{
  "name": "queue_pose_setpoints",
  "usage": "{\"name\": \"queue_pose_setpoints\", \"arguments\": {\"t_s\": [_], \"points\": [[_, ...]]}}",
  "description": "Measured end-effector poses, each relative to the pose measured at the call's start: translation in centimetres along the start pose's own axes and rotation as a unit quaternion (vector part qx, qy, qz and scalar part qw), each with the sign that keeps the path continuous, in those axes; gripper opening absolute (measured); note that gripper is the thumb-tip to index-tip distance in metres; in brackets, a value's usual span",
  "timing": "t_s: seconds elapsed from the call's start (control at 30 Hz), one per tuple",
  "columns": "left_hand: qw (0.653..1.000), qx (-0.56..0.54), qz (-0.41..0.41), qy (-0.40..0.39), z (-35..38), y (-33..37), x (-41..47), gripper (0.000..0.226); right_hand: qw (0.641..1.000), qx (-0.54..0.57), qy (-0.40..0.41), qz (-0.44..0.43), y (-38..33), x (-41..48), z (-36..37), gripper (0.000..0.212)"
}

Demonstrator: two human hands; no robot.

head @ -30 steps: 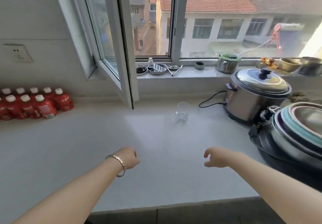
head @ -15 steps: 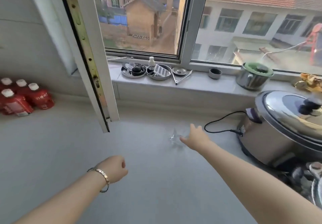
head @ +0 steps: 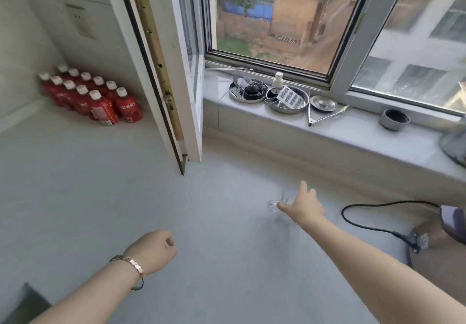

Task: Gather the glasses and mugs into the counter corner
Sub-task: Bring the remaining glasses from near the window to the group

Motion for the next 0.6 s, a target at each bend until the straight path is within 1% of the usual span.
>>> {"name": "queue_pose_setpoints", "arguments": {"t_s": [0.07,0.13,0.27,0.33,0.43,0.5,0.6], "points": [[1.000,-0.018,-0.024,0.001,0.4,-1.8,-0.7,0.003,0.999,-0.003,-0.028,-0.022,-0.7,-0.5,-0.4,0.077],[0.999,-0.029,-0.037,0.003,0.5,-3.2,-2.0,0.003,0.996,-0.033,-0.055,-0.058,-1.5,-1.8,-0.5,0.072],[0.997,-0.050,-0.061,0.011,0.7,-6.7,-5.4,0.004,0.973,-0.088,-0.097,-0.188,-5.6,-6.7,0.8,0.082],[0.994,-0.064,-0.084,0.017,1.1,-9.6,-7.8,0.003,0.949,-0.120,-0.121,-0.267,-8.8,-10.3,2.4,0.085],[0.986,-0.102,-0.126,0.031,1.8,-14.9,-12.1,0.012,0.901,-0.161,-0.155,-0.371,-14.2,-16.7,5.4,0.084],[0.976,-0.132,-0.167,0.049,2.3,-19.2,-15.4,0.013,0.865,-0.182,-0.172,-0.435,-18.0,-21.5,7.8,0.083],[0.958,-0.170,-0.223,0.068,3.3,-26.6,-20.6,0.021,0.813,-0.206,-0.184,-0.513,-23.4,-29.2,11.8,0.083]]}}
Point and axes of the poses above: each hand's wrist, its own x-axis towards the middle knuckle, its own z-axis out of the palm, y = z × x, the point moved 3 cm from there along x, towards the middle knuckle, and after that the axes turned 1 degree about x, right-handed, at the moved point
